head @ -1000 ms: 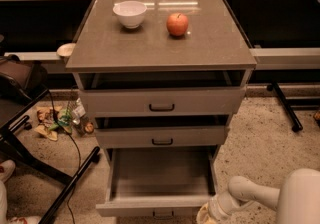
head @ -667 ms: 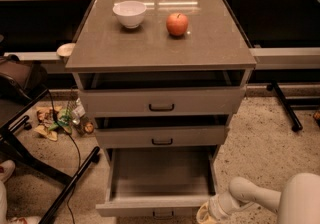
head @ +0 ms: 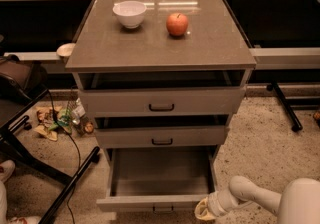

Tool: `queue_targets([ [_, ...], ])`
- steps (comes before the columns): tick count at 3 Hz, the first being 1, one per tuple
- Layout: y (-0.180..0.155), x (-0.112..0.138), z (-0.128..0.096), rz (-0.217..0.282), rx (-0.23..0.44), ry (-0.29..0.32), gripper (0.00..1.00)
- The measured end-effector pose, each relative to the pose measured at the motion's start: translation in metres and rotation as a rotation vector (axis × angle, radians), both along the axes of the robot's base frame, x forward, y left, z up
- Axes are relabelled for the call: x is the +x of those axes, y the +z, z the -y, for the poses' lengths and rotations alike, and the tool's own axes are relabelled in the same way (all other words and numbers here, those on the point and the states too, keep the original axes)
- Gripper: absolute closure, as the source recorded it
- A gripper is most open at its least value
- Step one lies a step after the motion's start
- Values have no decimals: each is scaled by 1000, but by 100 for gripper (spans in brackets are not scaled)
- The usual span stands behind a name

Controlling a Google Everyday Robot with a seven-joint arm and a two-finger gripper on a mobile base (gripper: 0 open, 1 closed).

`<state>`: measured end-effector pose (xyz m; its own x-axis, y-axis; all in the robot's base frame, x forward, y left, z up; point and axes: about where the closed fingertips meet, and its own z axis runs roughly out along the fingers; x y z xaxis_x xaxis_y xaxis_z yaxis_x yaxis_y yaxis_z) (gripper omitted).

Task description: Close bottom drawer

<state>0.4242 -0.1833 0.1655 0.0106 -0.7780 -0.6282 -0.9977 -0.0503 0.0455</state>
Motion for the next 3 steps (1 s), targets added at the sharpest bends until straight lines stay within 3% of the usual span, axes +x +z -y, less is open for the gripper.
queue_targets([
  [3, -9, 31, -1, 39, 38, -5, 11],
])
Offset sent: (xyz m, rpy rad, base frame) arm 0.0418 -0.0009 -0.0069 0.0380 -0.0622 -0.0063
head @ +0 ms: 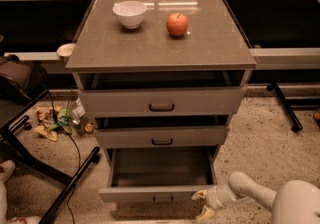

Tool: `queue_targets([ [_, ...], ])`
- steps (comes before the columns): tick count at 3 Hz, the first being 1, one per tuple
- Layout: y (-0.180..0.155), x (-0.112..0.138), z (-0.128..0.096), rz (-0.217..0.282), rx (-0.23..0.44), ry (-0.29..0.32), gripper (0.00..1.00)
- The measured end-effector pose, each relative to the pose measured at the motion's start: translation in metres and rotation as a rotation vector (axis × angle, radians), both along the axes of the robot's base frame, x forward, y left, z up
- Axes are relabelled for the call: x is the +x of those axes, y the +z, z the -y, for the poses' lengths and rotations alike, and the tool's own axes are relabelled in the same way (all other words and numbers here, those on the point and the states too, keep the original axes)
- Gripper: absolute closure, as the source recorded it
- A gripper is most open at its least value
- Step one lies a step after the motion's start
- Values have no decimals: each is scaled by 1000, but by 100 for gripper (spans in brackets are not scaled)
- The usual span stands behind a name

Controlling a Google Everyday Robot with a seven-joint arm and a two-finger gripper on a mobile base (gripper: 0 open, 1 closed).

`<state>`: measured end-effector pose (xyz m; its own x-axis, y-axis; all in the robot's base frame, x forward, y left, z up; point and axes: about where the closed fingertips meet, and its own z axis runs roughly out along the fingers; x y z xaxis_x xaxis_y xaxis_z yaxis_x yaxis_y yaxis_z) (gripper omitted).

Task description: Close bottom drawer

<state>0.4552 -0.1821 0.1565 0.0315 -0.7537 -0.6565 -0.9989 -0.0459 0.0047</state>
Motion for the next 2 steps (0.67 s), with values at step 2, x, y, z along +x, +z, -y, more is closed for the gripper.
queue_targets([
  [2, -7, 30, 9, -10, 2, -12, 0],
])
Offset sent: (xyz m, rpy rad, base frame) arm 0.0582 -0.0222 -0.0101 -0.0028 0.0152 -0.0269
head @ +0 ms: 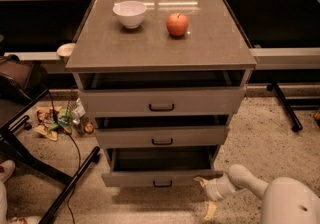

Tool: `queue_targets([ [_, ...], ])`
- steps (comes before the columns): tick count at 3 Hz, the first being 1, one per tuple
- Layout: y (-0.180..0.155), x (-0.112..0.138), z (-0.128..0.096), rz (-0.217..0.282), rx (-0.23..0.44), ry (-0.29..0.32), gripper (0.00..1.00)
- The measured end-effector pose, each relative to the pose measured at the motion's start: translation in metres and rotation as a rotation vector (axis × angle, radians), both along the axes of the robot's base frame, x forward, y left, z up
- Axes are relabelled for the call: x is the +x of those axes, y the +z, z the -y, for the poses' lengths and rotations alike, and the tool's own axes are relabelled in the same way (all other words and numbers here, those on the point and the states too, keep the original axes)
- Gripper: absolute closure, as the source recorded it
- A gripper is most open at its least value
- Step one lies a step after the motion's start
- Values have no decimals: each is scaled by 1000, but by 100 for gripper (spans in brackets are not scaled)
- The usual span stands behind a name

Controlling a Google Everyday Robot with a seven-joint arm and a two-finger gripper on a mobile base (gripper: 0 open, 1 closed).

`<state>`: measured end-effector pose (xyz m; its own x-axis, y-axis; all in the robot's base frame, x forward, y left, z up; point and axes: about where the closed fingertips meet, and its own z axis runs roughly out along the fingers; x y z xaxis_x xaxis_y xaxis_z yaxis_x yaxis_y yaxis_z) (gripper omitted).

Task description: Close bottom drawer

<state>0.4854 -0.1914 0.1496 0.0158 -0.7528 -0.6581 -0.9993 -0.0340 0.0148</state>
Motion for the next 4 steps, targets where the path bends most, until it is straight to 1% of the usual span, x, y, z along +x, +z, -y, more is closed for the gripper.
queue_targets([
  [1, -5, 19, 6, -7, 2, -14, 16],
  [2, -10, 38, 13, -10, 4, -40, 37],
  [3, -13, 58, 18, -3, 8, -64, 60],
  [4, -11, 82, 21, 19, 14, -86, 89],
])
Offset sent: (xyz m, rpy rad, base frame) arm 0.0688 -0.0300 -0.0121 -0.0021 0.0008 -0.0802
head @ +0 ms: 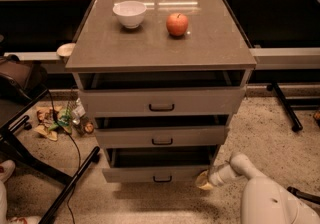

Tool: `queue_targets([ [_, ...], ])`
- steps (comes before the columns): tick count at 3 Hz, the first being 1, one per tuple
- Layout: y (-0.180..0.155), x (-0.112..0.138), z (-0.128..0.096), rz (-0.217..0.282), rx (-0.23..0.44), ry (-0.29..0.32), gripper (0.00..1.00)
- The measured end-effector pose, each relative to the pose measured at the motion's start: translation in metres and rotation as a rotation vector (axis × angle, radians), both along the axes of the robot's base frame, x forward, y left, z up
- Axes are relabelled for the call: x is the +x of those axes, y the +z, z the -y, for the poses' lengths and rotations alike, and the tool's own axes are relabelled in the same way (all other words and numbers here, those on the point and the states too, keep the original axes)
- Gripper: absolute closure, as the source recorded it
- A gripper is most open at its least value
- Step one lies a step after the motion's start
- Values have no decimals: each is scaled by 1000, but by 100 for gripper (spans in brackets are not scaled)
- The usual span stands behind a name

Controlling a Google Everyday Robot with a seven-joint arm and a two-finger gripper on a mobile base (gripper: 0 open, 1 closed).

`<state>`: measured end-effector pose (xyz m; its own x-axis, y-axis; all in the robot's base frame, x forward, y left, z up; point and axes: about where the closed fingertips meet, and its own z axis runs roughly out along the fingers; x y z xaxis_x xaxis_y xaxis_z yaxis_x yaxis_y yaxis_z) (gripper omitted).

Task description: Close bottom drawer

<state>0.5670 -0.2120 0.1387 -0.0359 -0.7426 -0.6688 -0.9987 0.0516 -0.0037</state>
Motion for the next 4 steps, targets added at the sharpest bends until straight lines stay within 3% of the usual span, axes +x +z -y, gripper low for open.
queue_targets([
  [1, 3, 11, 1, 14, 4, -9, 76],
  [4, 9, 19, -2, 24, 23, 1, 6],
])
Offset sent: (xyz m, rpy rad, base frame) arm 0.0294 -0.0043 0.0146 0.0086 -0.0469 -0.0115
